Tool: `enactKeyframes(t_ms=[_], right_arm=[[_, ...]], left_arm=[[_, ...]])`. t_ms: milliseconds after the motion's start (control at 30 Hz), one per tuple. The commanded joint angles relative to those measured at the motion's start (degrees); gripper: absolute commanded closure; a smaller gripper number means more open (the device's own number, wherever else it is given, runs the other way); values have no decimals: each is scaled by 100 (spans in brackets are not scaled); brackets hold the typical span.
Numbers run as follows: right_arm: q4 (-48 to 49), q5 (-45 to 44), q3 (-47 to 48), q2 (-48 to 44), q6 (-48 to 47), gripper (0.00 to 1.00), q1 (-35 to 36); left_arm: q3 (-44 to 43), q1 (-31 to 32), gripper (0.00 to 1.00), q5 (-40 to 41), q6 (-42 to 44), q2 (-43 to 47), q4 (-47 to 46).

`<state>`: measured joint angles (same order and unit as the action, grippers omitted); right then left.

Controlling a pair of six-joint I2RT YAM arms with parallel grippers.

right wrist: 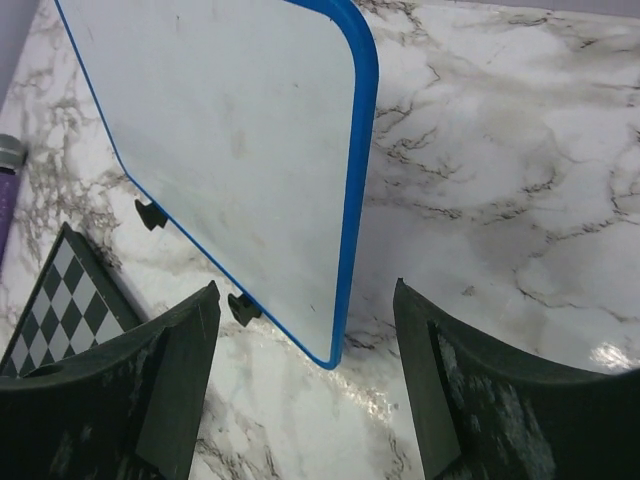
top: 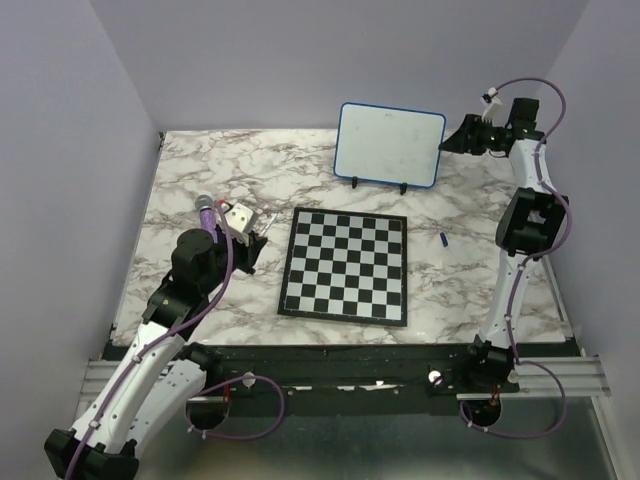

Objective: Write a sentence on the whiteboard
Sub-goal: Pick up the whiteboard from the whiteboard stand.

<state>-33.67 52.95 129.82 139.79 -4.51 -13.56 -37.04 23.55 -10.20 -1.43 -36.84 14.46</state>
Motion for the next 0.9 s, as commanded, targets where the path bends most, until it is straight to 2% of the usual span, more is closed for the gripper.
enactKeyframes(t_ms=[0,367,433,867], right_arm=[[501,664,359,469,722,22,29],[1749,1138,404,1041,1646,26,38],[2204,1392,404,1130,2085,27,38],[2936,2087,694,1437,2692,30,55]], left_arm=[[83,-175,100,-325,20,1,-268],[135,-334,100,-545,-15,-139,-417],[135,-368,100,-545,-33,-166,-426],[162,-430,100,-606,-85,-306,-523]])
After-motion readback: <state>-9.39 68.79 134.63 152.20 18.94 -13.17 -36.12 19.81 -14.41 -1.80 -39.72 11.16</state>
